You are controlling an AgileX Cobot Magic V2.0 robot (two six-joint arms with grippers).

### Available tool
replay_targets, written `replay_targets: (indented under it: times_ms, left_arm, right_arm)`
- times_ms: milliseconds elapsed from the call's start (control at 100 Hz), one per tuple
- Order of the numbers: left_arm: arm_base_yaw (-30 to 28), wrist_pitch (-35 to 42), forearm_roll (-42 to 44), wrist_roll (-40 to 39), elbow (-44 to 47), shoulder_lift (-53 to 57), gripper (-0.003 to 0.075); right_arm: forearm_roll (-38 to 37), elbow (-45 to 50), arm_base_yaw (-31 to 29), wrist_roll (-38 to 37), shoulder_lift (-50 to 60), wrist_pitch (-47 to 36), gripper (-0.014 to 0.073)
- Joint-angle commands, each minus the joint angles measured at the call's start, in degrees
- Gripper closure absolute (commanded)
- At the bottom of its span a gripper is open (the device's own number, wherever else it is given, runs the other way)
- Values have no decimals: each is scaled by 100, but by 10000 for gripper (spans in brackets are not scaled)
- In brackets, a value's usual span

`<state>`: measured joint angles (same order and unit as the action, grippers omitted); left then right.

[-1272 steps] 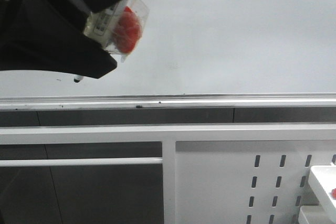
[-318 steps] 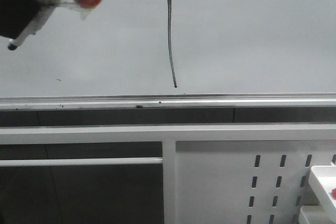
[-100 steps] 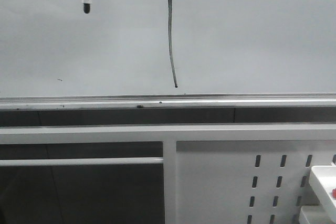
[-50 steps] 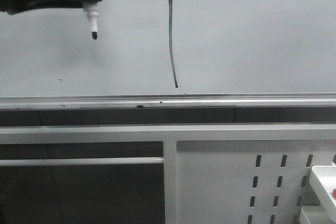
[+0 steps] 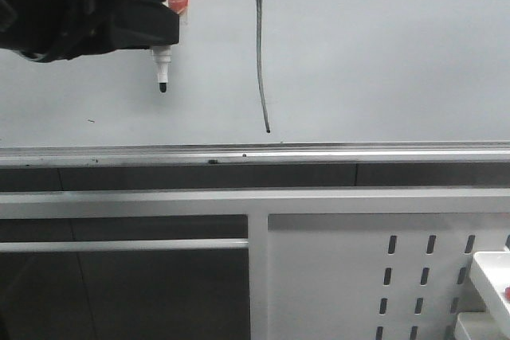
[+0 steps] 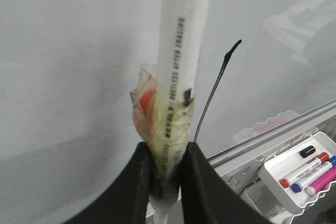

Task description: Write number 1 on whiteboard

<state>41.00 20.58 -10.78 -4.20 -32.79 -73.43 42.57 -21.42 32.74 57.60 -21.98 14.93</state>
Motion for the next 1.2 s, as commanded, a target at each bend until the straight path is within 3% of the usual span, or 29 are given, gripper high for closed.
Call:
replay_targets:
  times_ms: [0,220,600,1190]
  left_arm:
    - [38,573,-31,79,-159,14,740]
    - [18,885,-284,93,-200,-134,740]
    - [18,878,-373,93,-666,-538,740]
    - [18,938,-410,93,-675,-562,740]
  right_arm:
    - [56,-147,-28,-24,-22,-345,642]
    - [56,-147,-28,-24,-22,-345,642]
    - [56,-147,-28,-24,-33,-404,642]
    - [56,-147,-28,-24,-33,-404,642]
